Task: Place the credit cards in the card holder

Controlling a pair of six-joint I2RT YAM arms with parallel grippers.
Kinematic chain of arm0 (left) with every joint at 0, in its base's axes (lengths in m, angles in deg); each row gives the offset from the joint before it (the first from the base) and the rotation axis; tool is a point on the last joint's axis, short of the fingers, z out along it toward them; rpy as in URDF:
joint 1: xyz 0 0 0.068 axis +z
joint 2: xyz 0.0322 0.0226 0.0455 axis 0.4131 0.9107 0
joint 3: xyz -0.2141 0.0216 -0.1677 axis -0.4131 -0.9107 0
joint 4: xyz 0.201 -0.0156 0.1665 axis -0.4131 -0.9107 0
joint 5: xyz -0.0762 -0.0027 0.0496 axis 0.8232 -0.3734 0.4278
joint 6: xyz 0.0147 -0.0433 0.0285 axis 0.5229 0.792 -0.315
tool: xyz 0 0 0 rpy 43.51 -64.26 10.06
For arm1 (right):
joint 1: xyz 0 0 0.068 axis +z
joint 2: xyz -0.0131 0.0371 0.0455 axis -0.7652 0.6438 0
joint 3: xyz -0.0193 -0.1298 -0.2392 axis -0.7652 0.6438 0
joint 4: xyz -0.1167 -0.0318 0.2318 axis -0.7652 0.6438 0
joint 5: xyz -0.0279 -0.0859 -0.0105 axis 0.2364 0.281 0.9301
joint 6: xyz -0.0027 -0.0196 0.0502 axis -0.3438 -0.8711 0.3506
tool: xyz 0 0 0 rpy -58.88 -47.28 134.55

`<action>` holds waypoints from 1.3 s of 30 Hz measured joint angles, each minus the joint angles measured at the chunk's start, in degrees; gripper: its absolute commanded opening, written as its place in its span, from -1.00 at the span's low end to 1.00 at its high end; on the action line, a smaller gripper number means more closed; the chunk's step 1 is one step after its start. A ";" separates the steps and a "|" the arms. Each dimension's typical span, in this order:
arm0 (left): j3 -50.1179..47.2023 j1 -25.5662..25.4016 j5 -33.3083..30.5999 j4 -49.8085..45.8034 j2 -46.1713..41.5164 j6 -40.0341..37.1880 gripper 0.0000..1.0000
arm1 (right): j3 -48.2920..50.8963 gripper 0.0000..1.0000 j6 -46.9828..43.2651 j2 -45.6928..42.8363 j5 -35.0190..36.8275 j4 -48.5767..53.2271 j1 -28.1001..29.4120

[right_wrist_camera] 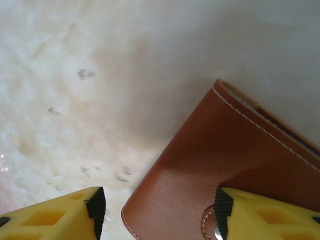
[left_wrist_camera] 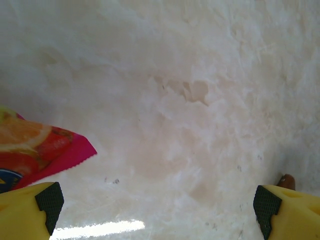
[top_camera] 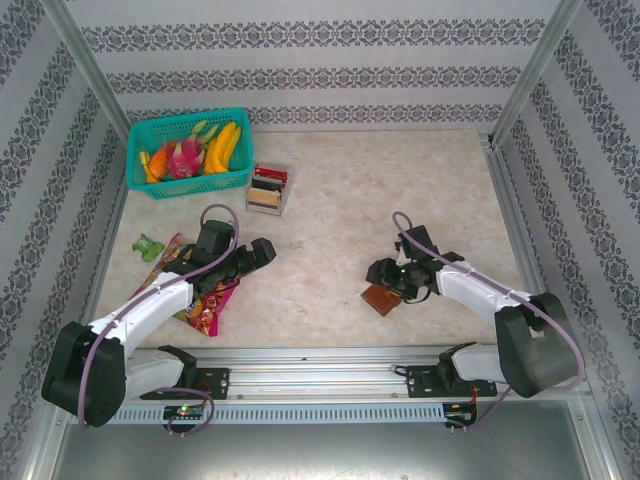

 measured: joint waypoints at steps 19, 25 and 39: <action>31.74 13.51 0.26 -2.60 28.02 2.43 0.76 | -39.45 -0.04 -3.10 24.24 -0.02 -8.02 8.68; 34.03 15.17 1.70 -3.02 30.86 1.25 0.77 | -65.07 -0.31 -4.81 44.65 2.12 -1.33 7.91; 32.00 15.17 3.91 -4.96 25.05 -2.08 0.78 | -100.74 -0.39 -0.55 71.04 2.58 13.94 7.96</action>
